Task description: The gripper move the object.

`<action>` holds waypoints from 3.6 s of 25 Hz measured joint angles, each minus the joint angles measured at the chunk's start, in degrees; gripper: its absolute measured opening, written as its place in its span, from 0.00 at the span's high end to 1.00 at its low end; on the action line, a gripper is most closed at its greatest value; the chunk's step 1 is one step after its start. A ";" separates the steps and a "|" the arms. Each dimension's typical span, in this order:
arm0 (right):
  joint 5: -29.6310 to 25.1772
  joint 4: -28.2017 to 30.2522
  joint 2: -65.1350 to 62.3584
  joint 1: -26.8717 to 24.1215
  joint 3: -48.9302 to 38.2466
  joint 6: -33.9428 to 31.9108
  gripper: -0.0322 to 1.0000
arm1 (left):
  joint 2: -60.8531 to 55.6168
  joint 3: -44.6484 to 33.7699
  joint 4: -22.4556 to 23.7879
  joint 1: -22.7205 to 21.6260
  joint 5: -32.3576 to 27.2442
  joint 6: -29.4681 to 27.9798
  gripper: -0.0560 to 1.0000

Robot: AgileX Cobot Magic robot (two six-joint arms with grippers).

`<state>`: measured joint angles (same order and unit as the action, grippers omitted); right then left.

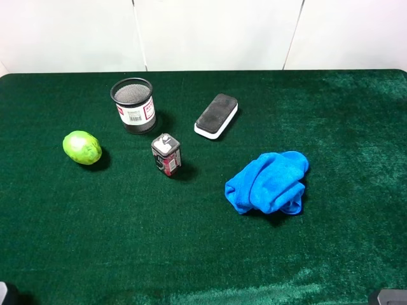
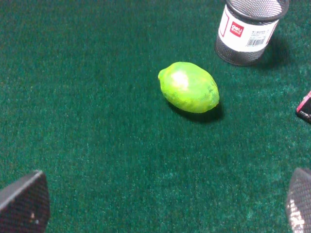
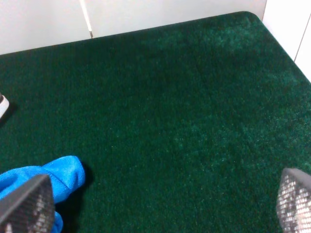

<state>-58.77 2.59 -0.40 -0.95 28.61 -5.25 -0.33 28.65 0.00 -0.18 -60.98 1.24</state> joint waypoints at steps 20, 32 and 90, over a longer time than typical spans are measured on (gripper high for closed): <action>0.00 0.00 0.00 0.00 0.00 0.00 0.30 | 0.00 0.00 0.00 0.00 0.00 0.00 0.01; 0.00 0.00 0.00 0.00 0.00 0.00 0.30 | 0.00 0.00 0.00 0.00 0.00 0.00 0.01; 0.06 0.00 0.00 0.00 0.00 0.00 0.30 | 81.80 16.23 0.92 5.08 25.97 -11.93 0.01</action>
<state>-58.71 2.59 -0.40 -0.95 28.61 -5.25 81.47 44.88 0.92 4.90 -35.01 -10.69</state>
